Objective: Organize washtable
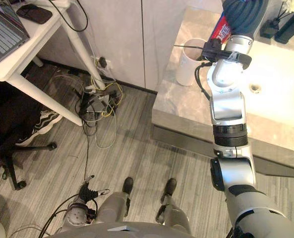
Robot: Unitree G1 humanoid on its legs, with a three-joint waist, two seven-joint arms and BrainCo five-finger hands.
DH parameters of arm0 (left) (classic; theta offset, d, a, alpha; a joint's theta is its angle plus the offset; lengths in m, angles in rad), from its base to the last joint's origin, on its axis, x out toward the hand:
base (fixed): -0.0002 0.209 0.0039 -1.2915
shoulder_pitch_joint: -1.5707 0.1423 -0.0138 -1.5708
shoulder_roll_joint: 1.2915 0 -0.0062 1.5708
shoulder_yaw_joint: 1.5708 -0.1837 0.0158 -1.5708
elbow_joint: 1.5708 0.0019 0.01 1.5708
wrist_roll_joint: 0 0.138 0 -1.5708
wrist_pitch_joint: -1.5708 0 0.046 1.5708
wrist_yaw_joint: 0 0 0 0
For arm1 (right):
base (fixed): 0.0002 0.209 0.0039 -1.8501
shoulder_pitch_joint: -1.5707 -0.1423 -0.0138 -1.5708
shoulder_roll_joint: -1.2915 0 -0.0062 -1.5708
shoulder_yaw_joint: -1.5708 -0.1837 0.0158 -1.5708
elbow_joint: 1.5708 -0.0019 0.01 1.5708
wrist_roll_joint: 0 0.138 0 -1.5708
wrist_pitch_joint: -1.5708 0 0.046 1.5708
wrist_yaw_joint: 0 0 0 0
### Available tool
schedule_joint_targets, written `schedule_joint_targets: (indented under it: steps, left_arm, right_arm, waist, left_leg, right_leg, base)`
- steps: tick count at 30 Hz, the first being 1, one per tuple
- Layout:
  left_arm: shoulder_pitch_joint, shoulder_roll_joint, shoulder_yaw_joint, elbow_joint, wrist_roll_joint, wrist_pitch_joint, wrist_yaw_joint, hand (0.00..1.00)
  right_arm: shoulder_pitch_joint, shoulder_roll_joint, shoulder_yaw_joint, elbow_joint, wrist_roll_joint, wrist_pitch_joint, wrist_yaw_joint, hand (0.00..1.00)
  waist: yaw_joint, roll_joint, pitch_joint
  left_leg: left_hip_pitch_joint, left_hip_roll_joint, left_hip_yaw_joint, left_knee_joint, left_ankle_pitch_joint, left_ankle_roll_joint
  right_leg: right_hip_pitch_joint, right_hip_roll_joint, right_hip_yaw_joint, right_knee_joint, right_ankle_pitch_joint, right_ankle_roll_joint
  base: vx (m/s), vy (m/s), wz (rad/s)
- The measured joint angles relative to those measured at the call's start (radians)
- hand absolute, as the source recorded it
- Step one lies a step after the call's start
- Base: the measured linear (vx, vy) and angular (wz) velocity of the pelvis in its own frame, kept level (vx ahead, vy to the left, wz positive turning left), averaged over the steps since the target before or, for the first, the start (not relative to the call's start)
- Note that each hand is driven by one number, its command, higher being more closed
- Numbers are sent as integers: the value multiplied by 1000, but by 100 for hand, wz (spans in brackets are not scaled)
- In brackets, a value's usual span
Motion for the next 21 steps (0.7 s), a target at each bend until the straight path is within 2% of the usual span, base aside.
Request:
schedule_joint_targets:
  steps: [3,8,10,17,18,21]
  left_arm:
    - [-6,-6,0,4,-1,0,8,0]
    - [-8,-7,2,10,-1,-1,19,0]
    - [-11,-6,8,8,-1,0,21,0]
    - [-11,-6,9,5,-1,3,37,0]
    - [-11,-6,9,5,-1,4,37,0]
    - [-11,-6,9,4,-1,5,37,0]
  right_arm:
    - [0,0,-1,0,0,0,-6,100]
    - [-27,3,-1,39,0,6,-14,100]
    - [-67,3,-1,39,1,6,-19,100]
    - [-68,27,0,38,1,7,-18,100]
    - [-68,28,2,38,1,7,-17,0]
    - [-67,34,3,38,2,6,-16,0]
  waist:
    - [11,12,10]
    - [16,12,19]
    - [16,13,44]
    - [16,13,50]
    - [16,13,50]
    - [16,13,50]
  left_leg:
    - [-1,-1,-2,0,0,0]
    - [-5,-2,-3,2,0,0]
    - [-9,-1,-2,6,0,0]
    - [-29,-1,-3,18,0,0]
    - [-29,-1,-3,18,0,0]
    - [-29,-1,-2,20,0,0]
  right_leg:
    - [-1,0,1,0,7,4]
    - [-3,-2,2,0,8,4]
    - [-5,-1,4,0,8,4]
    - [-21,0,6,0,9,2]
    - [-20,0,6,0,9,2]
    - [-20,-1,8,0,10,2]
  base:
    - [0,0,0]
    - [0,0,0]
    - [-36,-3,-1]
    - [0,0,0]
    - [0,0,0]
    - [0,0,0]
